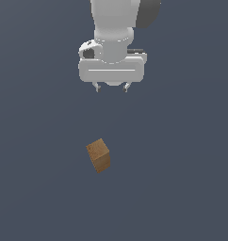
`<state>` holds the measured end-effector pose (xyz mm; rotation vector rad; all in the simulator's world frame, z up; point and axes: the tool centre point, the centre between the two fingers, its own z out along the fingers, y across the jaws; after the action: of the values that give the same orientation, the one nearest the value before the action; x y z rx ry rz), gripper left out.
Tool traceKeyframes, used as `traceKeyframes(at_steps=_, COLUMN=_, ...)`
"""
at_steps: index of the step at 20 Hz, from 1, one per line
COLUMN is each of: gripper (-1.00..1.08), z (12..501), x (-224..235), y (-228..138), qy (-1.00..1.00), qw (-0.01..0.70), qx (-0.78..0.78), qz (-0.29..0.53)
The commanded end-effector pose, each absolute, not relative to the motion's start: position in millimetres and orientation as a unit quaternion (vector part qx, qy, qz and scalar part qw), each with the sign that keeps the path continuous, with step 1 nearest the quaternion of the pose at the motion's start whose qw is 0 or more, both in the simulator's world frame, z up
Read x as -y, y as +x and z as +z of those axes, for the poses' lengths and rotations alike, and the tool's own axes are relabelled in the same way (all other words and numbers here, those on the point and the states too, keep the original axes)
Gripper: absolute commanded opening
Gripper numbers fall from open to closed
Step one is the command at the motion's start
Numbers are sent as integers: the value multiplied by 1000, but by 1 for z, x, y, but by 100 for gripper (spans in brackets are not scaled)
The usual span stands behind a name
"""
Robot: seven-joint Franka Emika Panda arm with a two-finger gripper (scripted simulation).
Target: Pick up the object and move it to a goal position.
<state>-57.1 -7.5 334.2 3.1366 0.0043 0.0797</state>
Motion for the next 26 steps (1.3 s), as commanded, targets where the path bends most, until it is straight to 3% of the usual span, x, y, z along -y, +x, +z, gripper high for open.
traceKeyframes(at_steps=1, gripper=100, z=334, x=8, y=-57, qy=1000, qw=2, qx=-1, qz=25)
traceKeyframes(at_steps=17, gripper=100, z=341, x=-4, y=-57, qy=999, qw=13, qx=-40, qz=27)
traceKeyframes(at_steps=26, gripper=100, z=328, x=3, y=-32, qy=997, qw=13, qx=-72, qz=23)
